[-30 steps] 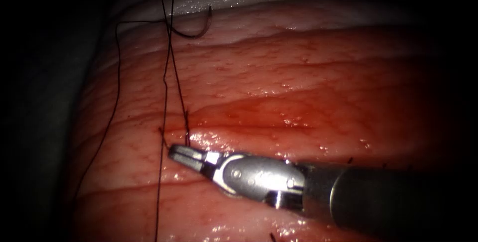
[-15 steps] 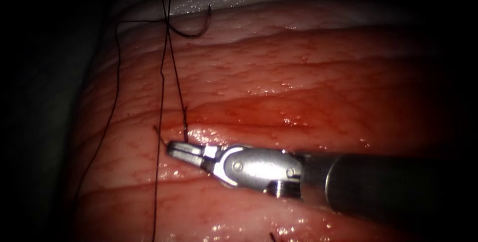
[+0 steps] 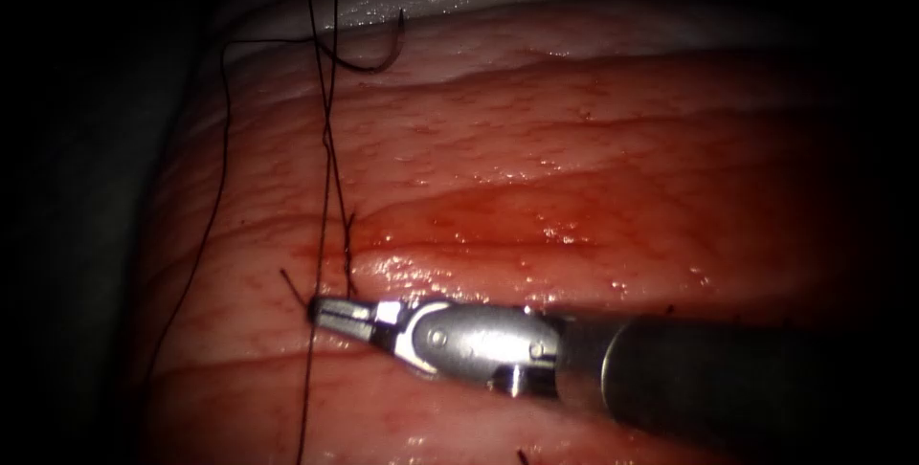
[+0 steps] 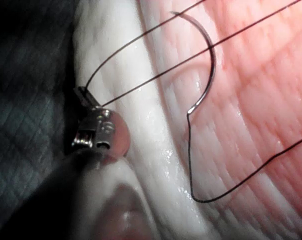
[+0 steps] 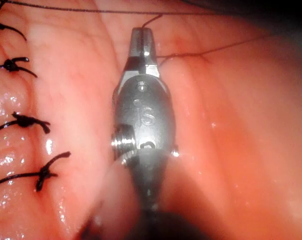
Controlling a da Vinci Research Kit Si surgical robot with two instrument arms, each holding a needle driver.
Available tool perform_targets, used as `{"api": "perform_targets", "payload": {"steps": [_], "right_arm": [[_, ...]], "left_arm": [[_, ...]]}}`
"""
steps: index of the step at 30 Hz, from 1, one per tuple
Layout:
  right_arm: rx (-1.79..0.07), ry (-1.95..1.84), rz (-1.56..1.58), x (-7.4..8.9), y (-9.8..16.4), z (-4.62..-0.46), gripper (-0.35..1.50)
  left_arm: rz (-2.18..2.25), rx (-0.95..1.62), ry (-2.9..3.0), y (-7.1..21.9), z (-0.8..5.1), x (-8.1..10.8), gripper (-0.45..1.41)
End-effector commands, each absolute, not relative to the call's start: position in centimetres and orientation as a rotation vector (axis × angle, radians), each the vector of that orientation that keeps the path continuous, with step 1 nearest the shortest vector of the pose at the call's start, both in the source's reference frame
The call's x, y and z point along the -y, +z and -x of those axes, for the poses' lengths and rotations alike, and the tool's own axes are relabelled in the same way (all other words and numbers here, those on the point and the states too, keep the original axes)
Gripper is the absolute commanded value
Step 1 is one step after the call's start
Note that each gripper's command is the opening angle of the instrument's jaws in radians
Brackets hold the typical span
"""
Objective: Wound Closure
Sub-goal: Pull the left tool up and the right tool down to secure the thread, then with the left grasper, loop the suture one time clockwise around the right grasper.
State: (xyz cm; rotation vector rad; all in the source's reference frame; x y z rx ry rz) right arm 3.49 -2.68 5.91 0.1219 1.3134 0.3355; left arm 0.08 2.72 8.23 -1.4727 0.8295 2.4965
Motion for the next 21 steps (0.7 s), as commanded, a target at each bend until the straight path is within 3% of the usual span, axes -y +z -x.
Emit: {"api": "perform_targets", "payload": {"steps": [1, 12, 15, 16, 17, 18, 21], "right_arm": [[-1.311, 0.328, -0.129, 2.72, 5.93, -3.53, -0.35], [-1.301, 0.374, -0.074, 2.71, 5.94, -3.57, -0.33], [-1.357, 0.464, -0.012, 2.61, 5.95, -3.53, 0.74], [-1.372, 0.495, 0.007, 2.58, 5.95, -3.52, 0.94], [-1.382, 0.513, 0.024, 2.55, 5.95, -3.50, 1.08], [-1.381, 0.558, 0.061, 2.48, 5.94, -3.45, 1.33], [-1.371, 0.601, 0.094, 2.42, 5.89, -3.39, 1.43]], "left_arm": [[1.475, -0.836, 2.492, 8.27, -0.04, -2.79, -0.45], [1.568, -0.785, 2.407, 8.19, -0.03, -2.66, -0.45], [1.699, -0.663, 2.316, 8.04, -0.01, -2.48, -0.45], [1.766, -0.606, 2.283, 7.95, -0.01, -2.40, -0.45], [1.813, -0.561, 2.263, 7.88, 0.00, -2.32, -0.45], [1.881, -0.482, 2.238, 7.70, 0.01, -2.16, -0.45], [2.022, -0.352, 2.179, 7.35, 0.02, -1.84, -0.45]]}}
